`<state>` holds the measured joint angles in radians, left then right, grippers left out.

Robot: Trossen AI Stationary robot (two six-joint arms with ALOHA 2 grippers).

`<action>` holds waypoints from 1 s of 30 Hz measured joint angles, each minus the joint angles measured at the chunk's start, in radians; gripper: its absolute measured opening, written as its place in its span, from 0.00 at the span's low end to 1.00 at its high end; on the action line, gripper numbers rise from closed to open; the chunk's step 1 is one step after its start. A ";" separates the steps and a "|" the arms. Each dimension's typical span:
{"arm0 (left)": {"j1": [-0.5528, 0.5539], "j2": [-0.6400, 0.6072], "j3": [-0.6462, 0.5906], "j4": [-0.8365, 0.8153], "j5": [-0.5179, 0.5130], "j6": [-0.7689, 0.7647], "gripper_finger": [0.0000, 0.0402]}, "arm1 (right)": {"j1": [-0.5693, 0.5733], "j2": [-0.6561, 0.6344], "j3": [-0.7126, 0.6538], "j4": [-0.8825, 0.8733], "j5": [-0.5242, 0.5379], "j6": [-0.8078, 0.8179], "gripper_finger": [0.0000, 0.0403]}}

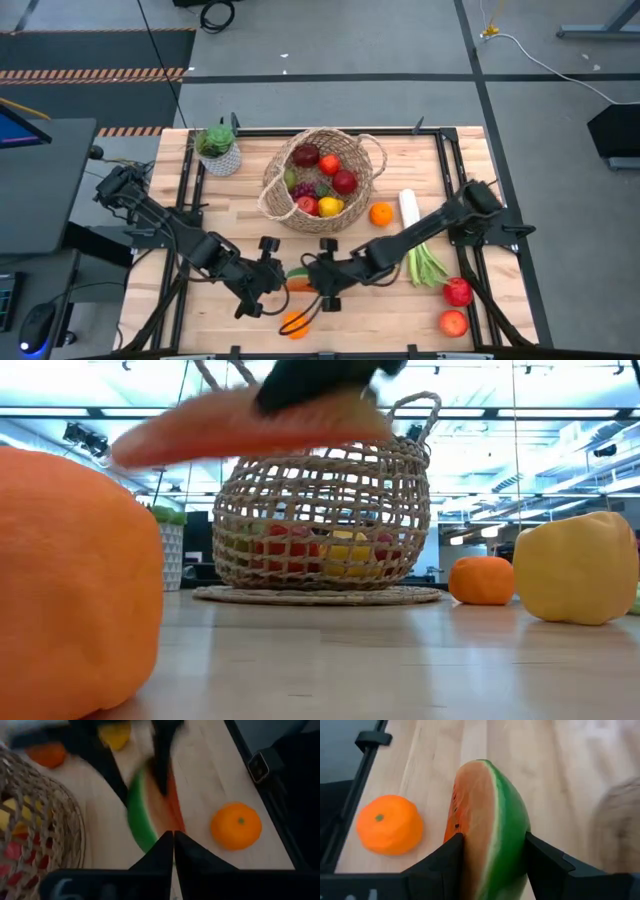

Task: Build produce basket
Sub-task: Put the watermelon into the basket

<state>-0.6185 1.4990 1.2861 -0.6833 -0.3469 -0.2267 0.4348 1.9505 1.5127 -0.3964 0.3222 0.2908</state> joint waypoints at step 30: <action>-0.003 0.026 -0.001 0.045 -0.110 -0.129 0.06 | -0.319 -0.392 0.001 -0.339 0.357 -0.187 0.47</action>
<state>-0.6211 1.5254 1.2854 -0.6380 -0.4565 -0.3561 0.1161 1.5586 1.5139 -0.7355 0.6792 0.1034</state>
